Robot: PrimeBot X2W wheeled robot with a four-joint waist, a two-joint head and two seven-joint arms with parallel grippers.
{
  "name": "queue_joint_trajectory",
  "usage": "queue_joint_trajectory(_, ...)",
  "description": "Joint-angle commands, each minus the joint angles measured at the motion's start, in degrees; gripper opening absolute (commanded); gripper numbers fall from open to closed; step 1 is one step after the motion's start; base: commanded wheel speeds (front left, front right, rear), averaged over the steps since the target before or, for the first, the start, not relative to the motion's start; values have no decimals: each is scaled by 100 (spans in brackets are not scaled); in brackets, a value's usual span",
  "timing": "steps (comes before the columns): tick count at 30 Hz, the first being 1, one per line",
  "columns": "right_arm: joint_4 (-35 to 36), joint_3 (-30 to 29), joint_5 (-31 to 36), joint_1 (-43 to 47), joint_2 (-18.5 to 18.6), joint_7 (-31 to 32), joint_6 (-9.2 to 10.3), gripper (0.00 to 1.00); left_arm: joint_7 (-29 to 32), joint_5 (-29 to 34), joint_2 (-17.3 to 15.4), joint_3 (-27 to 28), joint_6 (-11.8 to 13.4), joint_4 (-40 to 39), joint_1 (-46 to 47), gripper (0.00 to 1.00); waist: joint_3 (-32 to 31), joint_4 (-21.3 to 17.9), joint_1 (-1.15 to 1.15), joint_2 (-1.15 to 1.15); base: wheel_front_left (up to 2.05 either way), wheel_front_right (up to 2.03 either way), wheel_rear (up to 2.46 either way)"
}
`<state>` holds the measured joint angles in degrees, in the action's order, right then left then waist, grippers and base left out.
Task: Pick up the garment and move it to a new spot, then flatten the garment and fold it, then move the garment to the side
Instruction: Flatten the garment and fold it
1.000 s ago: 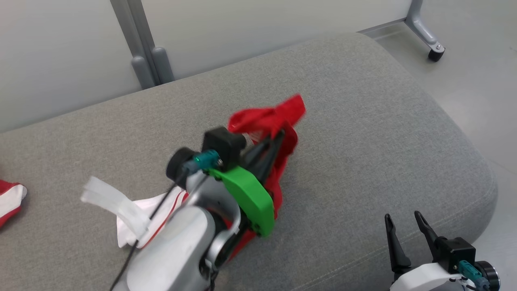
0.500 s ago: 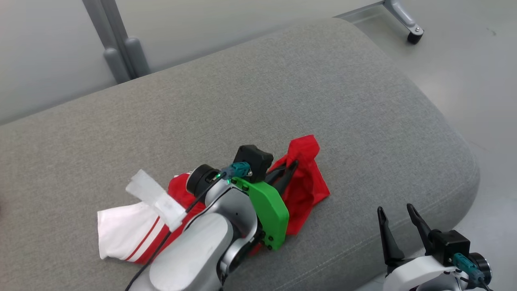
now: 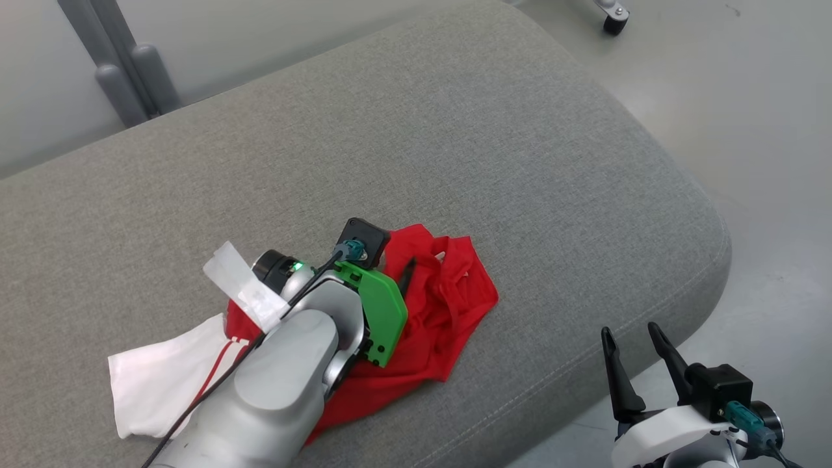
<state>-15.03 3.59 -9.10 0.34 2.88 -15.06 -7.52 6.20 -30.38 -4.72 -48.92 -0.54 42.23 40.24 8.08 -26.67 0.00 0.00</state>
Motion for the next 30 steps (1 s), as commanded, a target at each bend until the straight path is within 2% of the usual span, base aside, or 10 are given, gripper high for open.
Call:
queue_joint_trajectory(1, 1, -18, -26, -40, 5, -18, 6, 100, -138, 105, -42, -36, 2, 175, 123, 100, 36, -9, 0, 0, 0, 0, 0)
queue_joint_trajectory(6, 6, -49, -21, -43, 4, -18, 6, 100, -525, 292, -84, -120, -6, 831, 319, 100, 58, 130, 0, 0, 0, 0, 0)
queue_joint_trajectory(11, 12, -70, 31, -83, 5, -18, 5, 100, -796, 178, -15, -39, -45, 1252, 458, 100, 32, 302, 0, 0, 0, 0, 0)
queue_joint_trajectory(17, 52, -155, 122, -6, 3, -18, 5, 100, -1103, -6, 130, -38, -244, 1056, 637, 100, -36, 518, 0, 0, 0, 0, 0)
queue_joint_trajectory(21, 45, -173, 141, 30, 6, -18, 5, 100, -887, -44, 163, -263, -371, 727, 690, 100, -58, 586, 0, 0, 0, 0, 0)
queue_joint_trajectory(25, 64, -134, 122, 6, 5, -18, 5, 100, -288, -288, 185, -702, -511, -141, 522, 100, -26, 600, 0, 0, 0, 0, 0)
queue_joint_trajectory(30, 76, -54, -4, -89, 5, -18, 6, 100, 548, -275, 162, -1367, -345, -1060, 400, 100, 101, 451, 0, 0, 0, 0, 0)
